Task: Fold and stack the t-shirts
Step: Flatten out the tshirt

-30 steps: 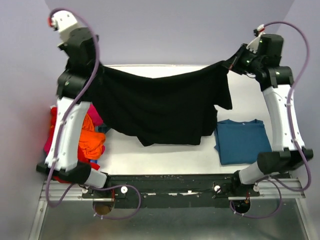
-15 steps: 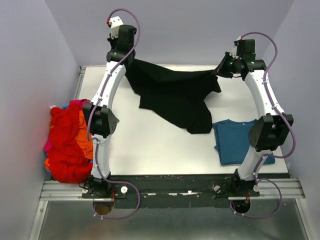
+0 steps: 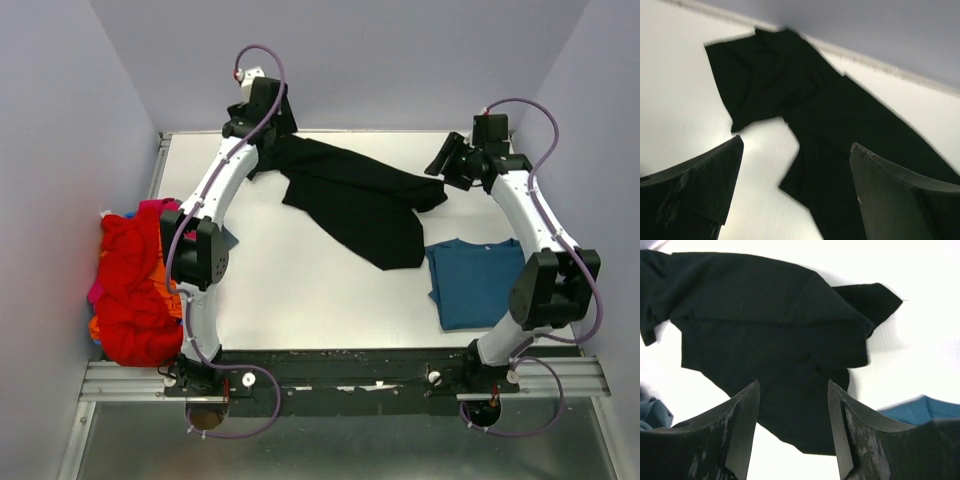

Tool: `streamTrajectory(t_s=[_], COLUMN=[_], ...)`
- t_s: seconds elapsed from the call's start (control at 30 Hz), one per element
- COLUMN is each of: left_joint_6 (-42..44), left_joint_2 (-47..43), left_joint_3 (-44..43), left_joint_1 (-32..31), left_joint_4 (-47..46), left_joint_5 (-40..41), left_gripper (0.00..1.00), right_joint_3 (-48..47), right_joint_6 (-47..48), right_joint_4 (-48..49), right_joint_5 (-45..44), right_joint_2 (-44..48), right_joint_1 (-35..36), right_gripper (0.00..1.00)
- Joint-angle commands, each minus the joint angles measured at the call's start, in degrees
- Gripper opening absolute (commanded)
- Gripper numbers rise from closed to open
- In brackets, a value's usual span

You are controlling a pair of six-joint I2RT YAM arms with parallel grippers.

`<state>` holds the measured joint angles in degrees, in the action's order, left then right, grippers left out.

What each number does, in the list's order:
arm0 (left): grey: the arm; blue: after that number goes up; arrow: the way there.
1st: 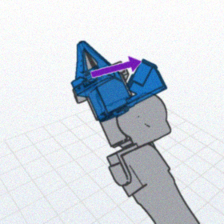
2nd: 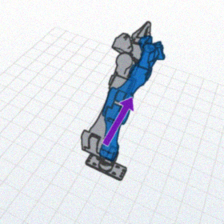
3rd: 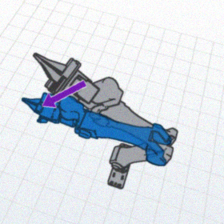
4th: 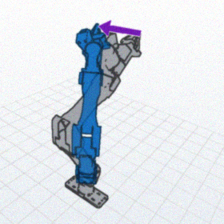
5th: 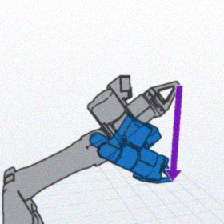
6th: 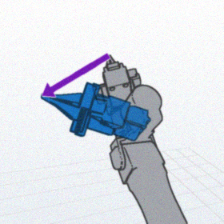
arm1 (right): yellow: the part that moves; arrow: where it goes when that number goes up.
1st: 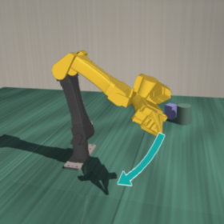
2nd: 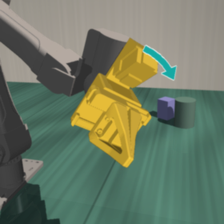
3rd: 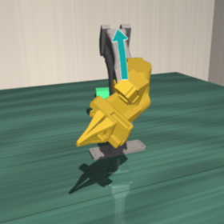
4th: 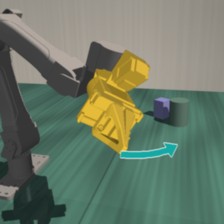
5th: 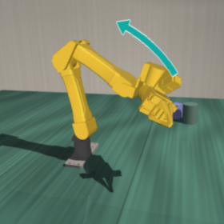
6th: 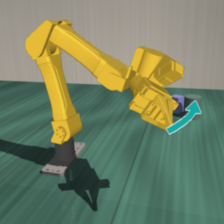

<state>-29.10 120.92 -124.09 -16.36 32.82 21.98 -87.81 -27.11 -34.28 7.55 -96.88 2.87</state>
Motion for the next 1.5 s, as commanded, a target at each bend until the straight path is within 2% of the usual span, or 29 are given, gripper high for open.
streamTrajectory(t_s=[0.0, 0.13, 0.27, 0.4, 0.57, 0.83, 0.97, 1.2, 1.33, 1.47], left_joint_6=[-1.22, -2.44, -9.46, -17.63, -25.90, -42.50, -48.32, -53.33, -55.80, -59.56], left_joint_2=[-13.85, -22.03, -28.63, -29.52, -22.85, -14.93, -13.00, -5.97, -4.65, -3.15], left_joint_3=[14.63, 30.62, 46.80, 54.12, 53.08, 52.37, 51.15, 41.75, 42.70, 42.88], left_joint_1=[-9.11, -17.98, -25.98, -31.97, -37.68, -39.19, -39.19, -39.27, -39.27, -39.19], left_joint_4=[2.87, -0.55, -10.47, -16.29, -17.26, -18.06, -14.72, -4.26, -6.44, -6.45], left_joint_5=[-2.90, -5.18, -6.16, -4.23, 0.78, 2.27, 5.17, 5.89, 4.04, 4.21], left_gripper=[0.98, 0.93, 0.89, 0.88, 0.88, 0.93, 0.88, 0.79, 0.73, 0.63], right_joint_3=[10.61, 23.09, 33.03, 40.16, 43.25, 44.48, 46.06, 46.94, 47.55, 47.91], right_joint_6=[-1.71, -4.17, -6.37, -7.69, -9.09, -10.41, -10.94, -11.65, -11.91, -12.17], right_joint_4=[6.06, 12.65, 17.83, 22.76, 25.58, 26.37, 27.51, 27.86, 28.22, 28.13], right_joint_5=[-0.88, 0.71, -0.34, -2.36, -2.19, -0.61, -1.57, -2.80, -4.30, -5.44], right_joint_2=[9.41, 18.28, 27.95, 34.64, 37.64, 37.81, 39.49, 40.89, 41.51, 42.12], right_joint_1=[-0.33, -0.24, -0.15, -0.24, -0.24, -0.24, -0.24, -0.24, -0.24, -0.24], right_gripper=[0.65, 0.65, 0.64, 0.65, 0.65, 0.65, 0.65, 0.65, 0.65, 0.65])
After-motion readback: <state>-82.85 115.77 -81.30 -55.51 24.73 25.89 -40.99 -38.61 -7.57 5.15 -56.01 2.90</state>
